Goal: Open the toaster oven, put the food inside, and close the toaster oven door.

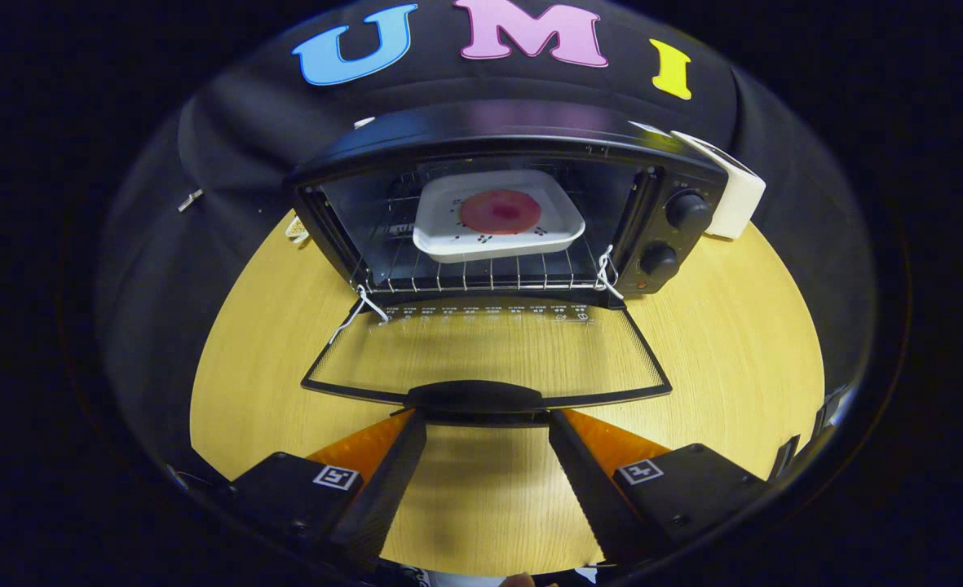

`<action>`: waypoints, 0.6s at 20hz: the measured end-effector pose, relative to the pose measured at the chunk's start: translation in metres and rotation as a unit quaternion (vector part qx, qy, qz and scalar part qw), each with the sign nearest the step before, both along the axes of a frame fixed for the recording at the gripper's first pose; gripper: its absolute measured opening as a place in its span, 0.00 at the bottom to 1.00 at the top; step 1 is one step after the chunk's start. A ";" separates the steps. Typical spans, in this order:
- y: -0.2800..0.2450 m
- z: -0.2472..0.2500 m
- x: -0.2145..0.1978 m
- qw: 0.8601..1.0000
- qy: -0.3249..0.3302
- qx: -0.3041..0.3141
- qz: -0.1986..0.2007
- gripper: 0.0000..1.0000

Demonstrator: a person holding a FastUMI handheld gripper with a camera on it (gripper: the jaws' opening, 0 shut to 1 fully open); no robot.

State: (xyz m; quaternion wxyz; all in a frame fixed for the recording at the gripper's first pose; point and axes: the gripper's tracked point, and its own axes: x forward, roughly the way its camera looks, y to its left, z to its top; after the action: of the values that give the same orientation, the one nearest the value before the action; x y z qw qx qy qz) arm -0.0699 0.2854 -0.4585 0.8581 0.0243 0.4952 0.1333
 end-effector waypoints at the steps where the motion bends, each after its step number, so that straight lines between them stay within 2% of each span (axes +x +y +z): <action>1: -0.001 0.006 0.001 1.000 -0.006 0.004 -0.004 0.99; 6: 0.001 0.029 0.014 0.999 -0.039 0.019 -0.015 0.99; 12: 0.003 0.072 0.038 0.991 -0.131 -0.002 0.017 0.99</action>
State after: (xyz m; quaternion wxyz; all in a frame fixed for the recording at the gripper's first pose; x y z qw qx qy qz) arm -0.0323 0.2884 -0.3866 0.9131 -0.0035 0.3794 0.1490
